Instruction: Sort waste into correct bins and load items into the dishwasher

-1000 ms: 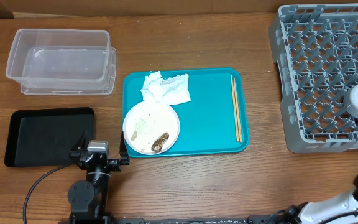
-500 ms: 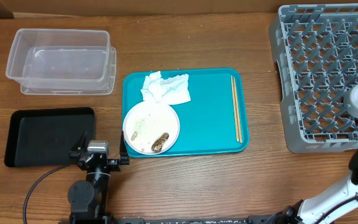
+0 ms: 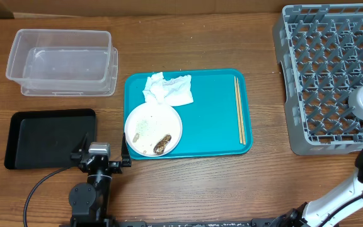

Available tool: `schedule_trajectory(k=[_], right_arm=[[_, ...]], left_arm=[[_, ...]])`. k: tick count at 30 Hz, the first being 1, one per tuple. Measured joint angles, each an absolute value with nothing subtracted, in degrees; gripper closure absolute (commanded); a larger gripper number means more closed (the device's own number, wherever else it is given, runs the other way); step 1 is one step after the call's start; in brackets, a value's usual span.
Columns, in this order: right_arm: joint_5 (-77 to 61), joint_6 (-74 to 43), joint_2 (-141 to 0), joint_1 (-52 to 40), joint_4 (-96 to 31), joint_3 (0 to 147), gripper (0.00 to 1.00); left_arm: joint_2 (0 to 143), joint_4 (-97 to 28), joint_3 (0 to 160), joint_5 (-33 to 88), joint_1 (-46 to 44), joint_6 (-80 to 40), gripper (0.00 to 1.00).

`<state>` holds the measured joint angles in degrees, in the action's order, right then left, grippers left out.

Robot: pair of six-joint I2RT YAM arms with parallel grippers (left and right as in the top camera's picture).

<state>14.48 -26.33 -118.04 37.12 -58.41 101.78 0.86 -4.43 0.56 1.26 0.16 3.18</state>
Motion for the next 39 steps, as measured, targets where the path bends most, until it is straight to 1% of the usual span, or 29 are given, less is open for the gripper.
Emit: schedule_trajectory(k=[8,13,15,17,19,20,21,22,23,24,25,28,31,33,35,38,39], right_arm=[[12.1,-26.3,-118.9,37.1,-60.7,102.5,0.96],[8.9,-26.3,-118.8,37.1,-65.2,107.3,0.96],[6.2,-26.3,-118.1,37.1,-66.0,109.8,0.93],[1.2,-26.0,-116.2,37.1,-66.8,112.2,0.86],[-6.7,-24.2,-113.0,37.1,-66.9,113.9,0.72],[-12.4,-22.6,-110.1,37.1,-66.9,115.0,0.62],[-17.6,-20.9,-107.4,36.6,-67.3,116.0,0.4],[-20.2,-19.8,-106.1,36.3,-67.6,116.4,0.27],[-22.8,-19.4,-104.5,35.6,-68.6,116.7,0.05],[-25.3,-17.6,-102.5,33.9,-70.5,116.9,0.0],[-26.8,-16.4,-101.2,32.1,-71.5,117.0,0.0],[-28.2,-12.0,-99.3,22.9,-75.4,117.5,0.01],[-24.0,-9.7,-100.5,11.6,-78.5,116.7,0.12],[-20.8,-8.6,-102.0,5.3,-78.7,114.6,0.21],[-17.7,-8.1,-103.8,0.3,-78.5,112.0,0.28],[-13.0,-7.7,-107.3,-6.5,-77.5,107.3,0.46],[-11.4,-7.8,-108.4,-8.4,-76.9,105.8,0.5]], left_arm=[[0.9,-4.4,0.6,1.3,0.2,3.2,0.0],[0.9,-4.4,0.6,1.3,0.2,3.2,0.0],[0.9,-4.4,0.6,1.3,0.2,3.2,0.0],[0.9,-4.4,0.6,1.3,0.2,3.2,0.0],[0.9,-4.4,0.6,1.3,0.2,3.2,0.0],[0.9,-4.4,0.6,1.3,0.2,3.2,0.0],[0.9,-4.4,0.6,1.3,0.2,3.2,0.0],[0.9,-4.4,0.6,1.3,0.2,3.2,0.0],[0.9,-4.4,0.6,1.3,0.2,3.2,0.0],[0.9,-4.4,0.6,1.3,0.2,3.2,0.0],[0.9,-4.4,0.6,1.3,0.2,3.2,0.0],[0.9,-4.4,0.6,1.3,0.2,3.2,0.0],[0.9,-4.4,0.6,1.3,0.2,3.2,0.0],[0.9,-4.4,0.6,1.3,0.2,3.2,0.0],[0.9,-4.4,0.6,1.3,0.2,3.2,0.0],[0.9,-4.4,0.6,1.3,0.2,3.2,0.0],[0.9,-4.4,0.6,1.3,0.2,3.2,0.0]])
